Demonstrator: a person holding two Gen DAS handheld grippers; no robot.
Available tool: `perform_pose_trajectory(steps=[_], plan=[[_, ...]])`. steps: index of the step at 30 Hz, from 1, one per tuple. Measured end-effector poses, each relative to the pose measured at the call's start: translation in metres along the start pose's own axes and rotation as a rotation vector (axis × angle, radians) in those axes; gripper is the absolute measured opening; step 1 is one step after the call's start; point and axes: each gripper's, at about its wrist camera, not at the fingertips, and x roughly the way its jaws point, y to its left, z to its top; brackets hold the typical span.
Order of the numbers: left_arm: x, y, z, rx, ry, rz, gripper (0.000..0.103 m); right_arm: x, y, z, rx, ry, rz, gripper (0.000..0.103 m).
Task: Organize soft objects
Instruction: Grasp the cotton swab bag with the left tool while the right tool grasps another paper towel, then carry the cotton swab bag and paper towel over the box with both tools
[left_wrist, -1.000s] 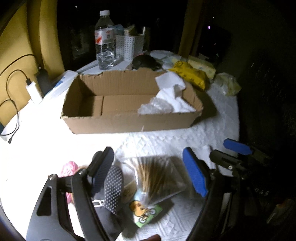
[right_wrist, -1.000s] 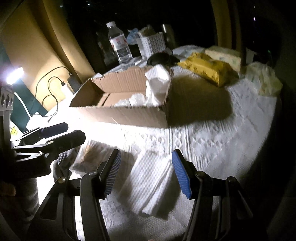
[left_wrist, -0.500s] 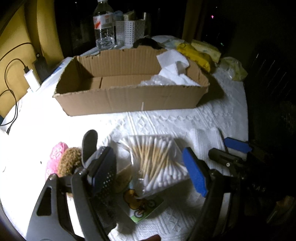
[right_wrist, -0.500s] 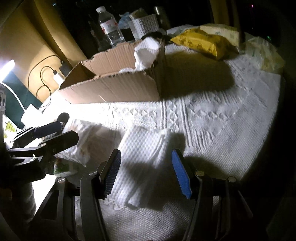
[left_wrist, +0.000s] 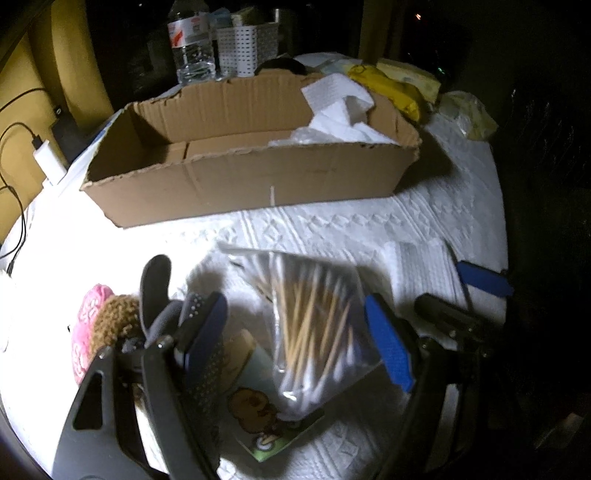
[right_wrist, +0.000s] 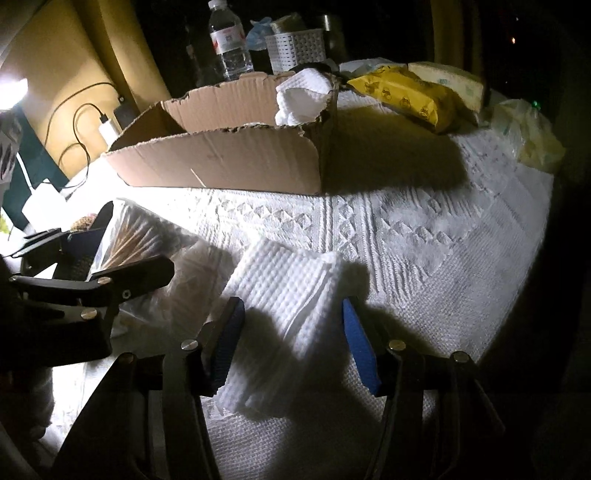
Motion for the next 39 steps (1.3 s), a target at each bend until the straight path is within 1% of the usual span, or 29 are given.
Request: perform_pose_trajectory(steps=[3, 4, 5, 6, 7, 8, 10, 16, 21, 33, 39], plan=[[-0.001, -0.006, -0.002, 0.025, -0.015, 0.015, 0.077, 0.001, 0.001, -0.001, -0.012, -0.012, -0.023, 0.047], [-0.001, -0.007, -0.002, 0.031, -0.016, 0.015, 0.077, 0.001, 0.001, -0.001, -0.015, -0.016, -0.027, 0.039], [-0.001, -0.008, -0.003, 0.039, -0.018, 0.015, 0.075, 0.001, 0.001, -0.001, -0.016, -0.021, -0.027, 0.033], [-0.002, -0.009, -0.003, 0.046, -0.022, 0.013, 0.066, 0.001, 0.0, -0.002, -0.012, -0.021, -0.023, 0.027], [-0.003, -0.01, -0.004, 0.052, -0.023, 0.008, 0.059, 0.0, 0.0, -0.002, -0.007, -0.023, -0.018, 0.015], [-0.005, -0.011, -0.004, 0.057, -0.027, 0.008, 0.058, 0.0, 0.001, -0.002, -0.007, -0.021, -0.008, 0.013], [-0.009, -0.011, -0.004, 0.061, -0.043, 0.011, 0.046, -0.002, 0.003, -0.002, -0.015, -0.027, -0.007, 0.009], [-0.022, -0.009, -0.005, 0.056, -0.077, -0.002, 0.04, -0.016, 0.001, -0.002, 0.005, -0.062, 0.041, 0.008], [-0.03, -0.007, -0.004, 0.053, -0.099, -0.04, 0.036, -0.032, -0.004, 0.003, 0.028, -0.096, 0.067, 0.008], [-0.058, 0.001, 0.003, 0.023, -0.155, -0.089, 0.036, -0.059, -0.004, 0.015, 0.022, -0.151, 0.069, 0.008], [-0.071, 0.012, 0.012, 0.008, -0.19, -0.086, 0.036, -0.068, 0.0, 0.024, 0.011, -0.175, 0.071, 0.008]])
